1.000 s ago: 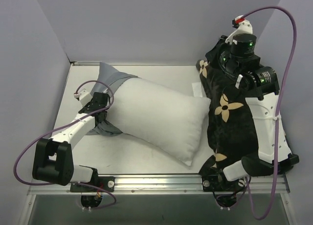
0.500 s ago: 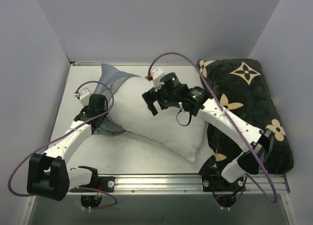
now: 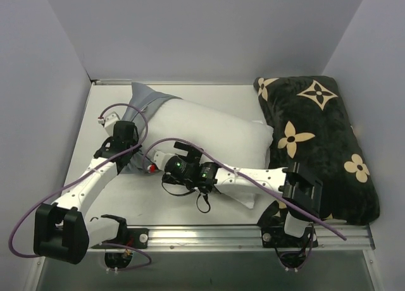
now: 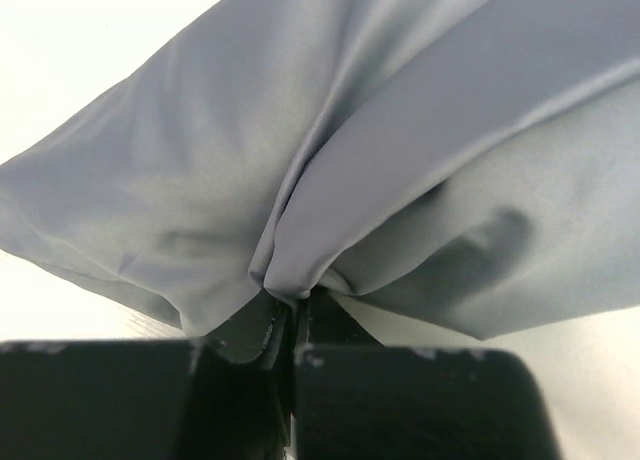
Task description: Remove the pillowcase from the pillow
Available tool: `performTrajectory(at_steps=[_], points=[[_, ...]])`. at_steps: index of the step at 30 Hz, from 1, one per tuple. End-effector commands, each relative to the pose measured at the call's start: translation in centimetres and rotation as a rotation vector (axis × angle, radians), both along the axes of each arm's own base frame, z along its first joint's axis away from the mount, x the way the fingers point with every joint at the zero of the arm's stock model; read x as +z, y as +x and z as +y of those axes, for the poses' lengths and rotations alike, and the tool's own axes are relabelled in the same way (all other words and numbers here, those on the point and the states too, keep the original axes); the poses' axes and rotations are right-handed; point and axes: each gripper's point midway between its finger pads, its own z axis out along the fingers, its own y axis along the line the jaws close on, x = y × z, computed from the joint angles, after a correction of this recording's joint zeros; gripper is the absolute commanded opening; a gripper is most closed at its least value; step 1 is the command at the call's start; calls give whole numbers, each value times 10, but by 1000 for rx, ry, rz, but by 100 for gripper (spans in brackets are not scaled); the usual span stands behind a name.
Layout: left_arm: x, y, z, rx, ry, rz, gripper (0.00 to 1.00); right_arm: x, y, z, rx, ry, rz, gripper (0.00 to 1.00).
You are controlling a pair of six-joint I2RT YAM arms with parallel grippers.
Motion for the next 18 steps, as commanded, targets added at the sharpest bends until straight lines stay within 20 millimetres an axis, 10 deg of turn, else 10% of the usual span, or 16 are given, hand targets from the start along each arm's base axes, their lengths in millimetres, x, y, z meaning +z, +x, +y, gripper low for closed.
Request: performTrajectory(at_steps=[1, 9, 11, 15, 18], points=[[32, 9, -16, -63, -60, -86, 0, 17, 39, -13, -144, -11, -237, 100], [45, 9, -19, -88, -73, -111, 0, -22, 54, -10, -192, -9, -166, 99], [48, 9, -20, -94, -77, -121, 0, -26, 65, -11, -231, 7, -139, 85], [55, 9, -21, -103, -76, -134, 0, -20, 80, -17, -298, 28, -113, 0], [59, 11, -22, -113, -74, -139, 0, 4, 90, -23, -361, 77, -104, 0]])
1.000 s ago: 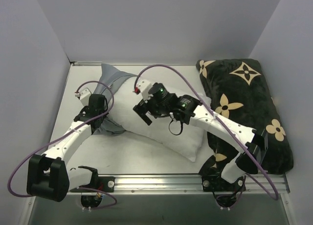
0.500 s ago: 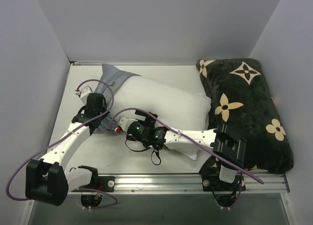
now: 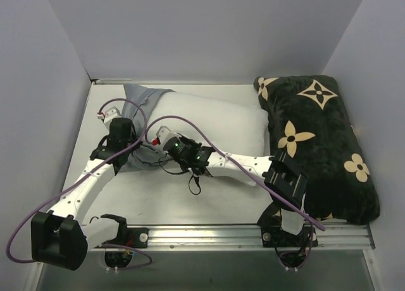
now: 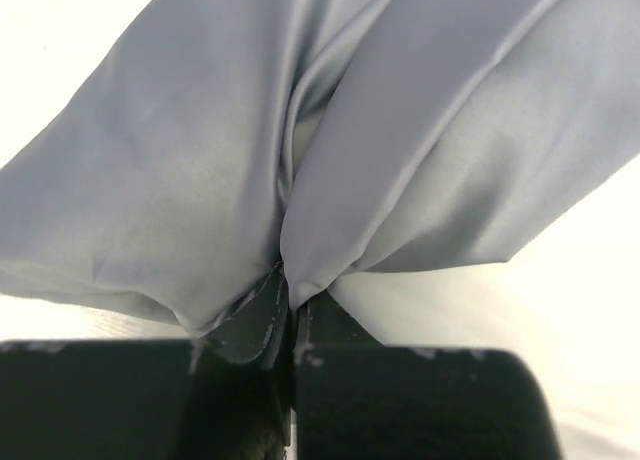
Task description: Remove the pillowcase from the pillow
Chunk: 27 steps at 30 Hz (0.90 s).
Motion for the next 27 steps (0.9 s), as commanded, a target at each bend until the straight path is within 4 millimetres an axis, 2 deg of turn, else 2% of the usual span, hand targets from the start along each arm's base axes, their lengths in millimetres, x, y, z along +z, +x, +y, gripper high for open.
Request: performTrajectory(at_steps=[1, 2, 4, 6, 8, 9, 11, 12, 13, 15, 16, 17, 18, 20, 21, 23, 25, 27], points=[[32, 10, -7, -35, -10, -72, 0, 32, 16, -11, -114, 104, 5, 0], [33, 12, -5, -32, -1, -71, 0, 45, 16, -20, -128, 125, 18, 0], [41, 17, -4, -35, 11, -87, 0, 80, 19, -21, -152, 240, 34, 0], [48, 23, -5, -48, 23, -93, 18, 105, 22, -29, -168, 290, 60, 0], [54, 27, -9, -70, 24, -104, 30, 128, 22, -34, -177, 333, 60, 0], [56, 29, -16, -116, 14, -110, 52, 140, 20, -36, -171, 344, 73, 0], [75, 33, -28, -181, -3, -174, 64, 152, 17, -40, -176, 349, 81, 0], [82, 32, -32, -204, -3, -196, 76, 156, 17, -40, -175, 359, 89, 0], [92, 32, -37, -230, -11, -217, 80, 170, 18, -38, -173, 393, 84, 0], [110, 25, -49, -270, 4, -257, 85, 175, 17, -40, -183, 422, 116, 0], [120, 22, -47, -246, 30, -272, 97, 184, 20, -39, -178, 456, 127, 0], [132, 16, -49, -248, 35, -301, 97, 186, 20, -41, -182, 464, 141, 0], [138, 9, -63, -287, 43, -314, 97, 188, 21, -40, -192, 493, 157, 0], [148, -1, -69, -290, 56, -331, 97, 196, 25, -41, -195, 532, 175, 0], [149, -7, -81, -322, 56, -334, 97, 197, 26, -41, -200, 545, 182, 0], [145, -13, -83, -306, 76, -323, 97, 203, 27, -40, -190, 572, 193, 0], [131, -18, -90, -312, 88, -298, 97, 208, 26, -38, -186, 600, 205, 0], [113, -20, -82, -261, 108, -261, 93, 215, 25, -38, -180, 621, 209, 0]])
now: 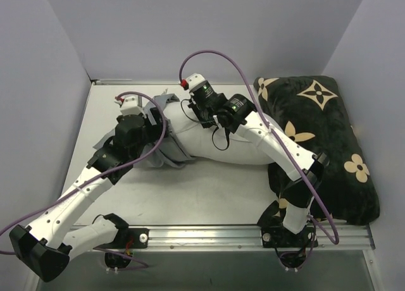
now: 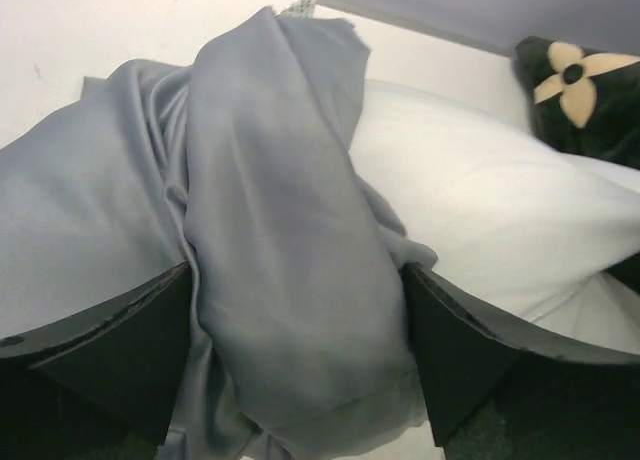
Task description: Remove the pillowcase from the pillow
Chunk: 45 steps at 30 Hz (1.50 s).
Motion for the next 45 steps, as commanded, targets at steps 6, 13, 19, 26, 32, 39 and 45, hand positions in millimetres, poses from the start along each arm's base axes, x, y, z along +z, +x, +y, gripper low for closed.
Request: performTrajectory(at_steps=[6, 13, 19, 26, 32, 39, 45], points=[[-41, -14, 59, 300, 107, 84, 23, 90, 5, -12, -76, 224, -140, 0], [-50, -7, 115, 472, 95, 133, 13, 120, 2, -37, -129, 300, -175, 0], [-59, 6, 154, 586, 95, 180, 18, 137, 1, -47, -148, 330, -192, 0], [-72, 24, 177, 655, 81, 219, 64, 130, 3, -48, -139, 365, -143, 0], [-83, 55, 141, 418, 13, 194, 31, 81, -1, -23, -13, 368, -1, 0], [-71, 62, 85, 114, -36, 185, 0, 59, -1, -6, 43, 385, 69, 0], [-17, 47, 69, 31, 15, 144, 0, 81, -5, -1, 101, 421, 43, 0]])
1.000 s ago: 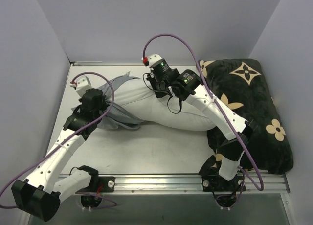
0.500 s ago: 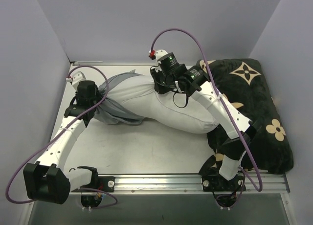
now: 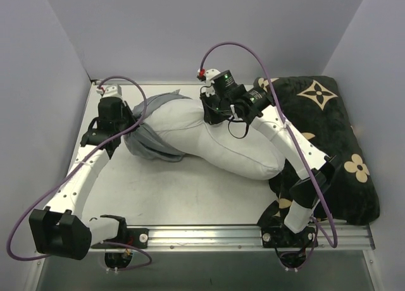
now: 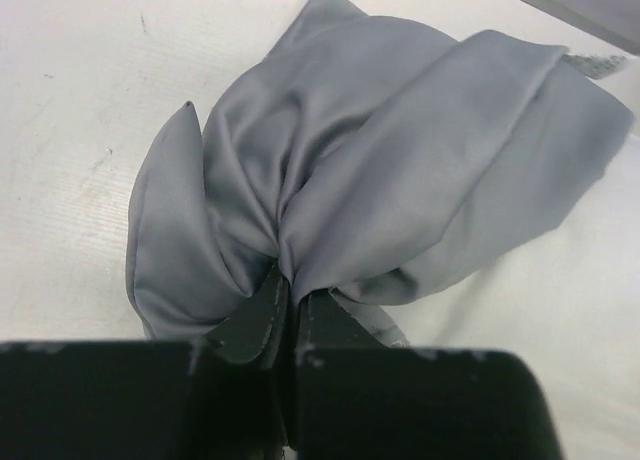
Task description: Remove the pillowcase from the pillow
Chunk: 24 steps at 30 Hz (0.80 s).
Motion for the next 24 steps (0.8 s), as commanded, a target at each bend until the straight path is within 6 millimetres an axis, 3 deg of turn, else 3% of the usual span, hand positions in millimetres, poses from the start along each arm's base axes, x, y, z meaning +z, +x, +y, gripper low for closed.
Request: performTrajectory(at_steps=[1, 4, 5, 8, 11, 12, 13, 14, 17, 20, 21, 24], points=[[73, -11, -21, -128, 11, -96, 0, 81, 2, 10, 56, 178, -178, 0], [106, -20, -38, -181, 41, -110, 0, 82, -3, 16, 108, 181, -180, 0], [112, -24, -49, -214, 43, -114, 0, 83, -3, 17, 119, 177, -186, 0], [122, -30, -56, -221, 50, -110, 0, 78, -6, 22, 146, 164, -185, 0], [114, -32, -57, -225, 52, -86, 0, 72, -11, 27, 186, 137, -192, 23], [109, -31, -58, -228, 53, -74, 0, 69, -12, 29, 207, 122, -200, 41], [105, -31, -59, -229, 55, -65, 0, 69, -18, 34, 230, 121, -204, 50], [101, -31, -59, -230, 54, -59, 0, 65, -19, 37, 240, 113, -208, 65], [84, -31, -59, -226, 57, -30, 0, 64, -26, 47, 286, 86, -246, 82], [76, -30, -58, -220, 60, -13, 0, 70, -43, 62, 380, 105, -261, 89], [76, -29, -58, -219, 57, -12, 0, 71, -50, 66, 417, 109, -263, 99], [79, -27, -61, -226, 53, -17, 0, 62, -63, 72, 486, 22, -303, 100]])
